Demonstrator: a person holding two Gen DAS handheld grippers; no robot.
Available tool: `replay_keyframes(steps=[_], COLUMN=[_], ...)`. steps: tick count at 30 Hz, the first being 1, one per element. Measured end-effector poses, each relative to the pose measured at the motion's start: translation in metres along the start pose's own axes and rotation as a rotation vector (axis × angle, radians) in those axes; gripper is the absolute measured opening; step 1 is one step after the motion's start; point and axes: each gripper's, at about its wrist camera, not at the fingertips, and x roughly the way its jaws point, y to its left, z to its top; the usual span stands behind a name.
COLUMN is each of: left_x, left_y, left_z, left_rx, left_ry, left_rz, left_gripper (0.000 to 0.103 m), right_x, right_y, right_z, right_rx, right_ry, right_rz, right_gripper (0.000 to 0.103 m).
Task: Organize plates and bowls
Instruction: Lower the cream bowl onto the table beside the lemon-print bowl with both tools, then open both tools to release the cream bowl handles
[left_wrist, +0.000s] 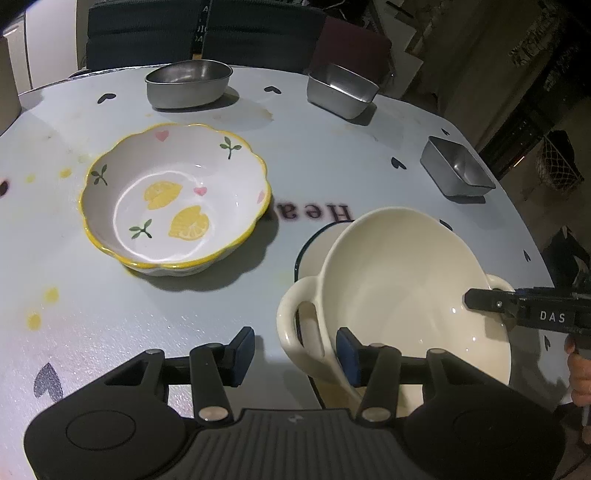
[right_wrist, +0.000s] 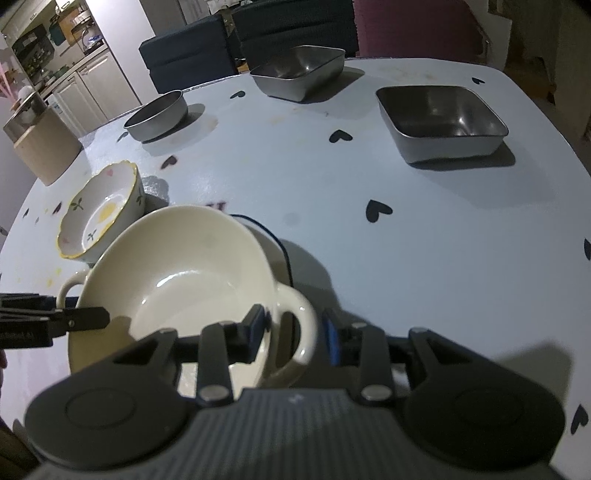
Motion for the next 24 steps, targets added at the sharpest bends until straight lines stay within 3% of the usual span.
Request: replay_keyframes(steps=[8, 10, 12, 18, 24], left_x=[-0.002, -0.002, -0.003, -0.011, -0.023], left_y=[-0.001, -0.001, -0.001, -0.006, -0.011], left_z=[0.001, 0.001, 0.002, 0.000, -0.003], left_rx=[0.008, 0.001, -0.005, 0.009, 0.025], left_ry=[-0.006, -0.002, -0.009, -0.028, -0.056], left_rz=[0.010, 0.015, 0.019, 0.026, 0.048], left_gripper=[0.052, 0.061, 0.076, 0.097, 0.102], right_x=[0.001, 0.002, 0.002, -0.002, -0.015], right_y=[-0.002, -0.002, -0.002, -0.003, -0.003], right_z=[0.001, 0.001, 0.000, -0.004, -0.007], right_rx=[-0.003, -0.010, -0.019, -0.024, -0.049], right_ry=[0.003, 0.003, -0.007, -0.018, -0.067], right_rz=[0.010, 0.010, 0.006, 0.015, 0.027], right_gripper=[0.039, 0.040, 0.045, 0.067, 0.087])
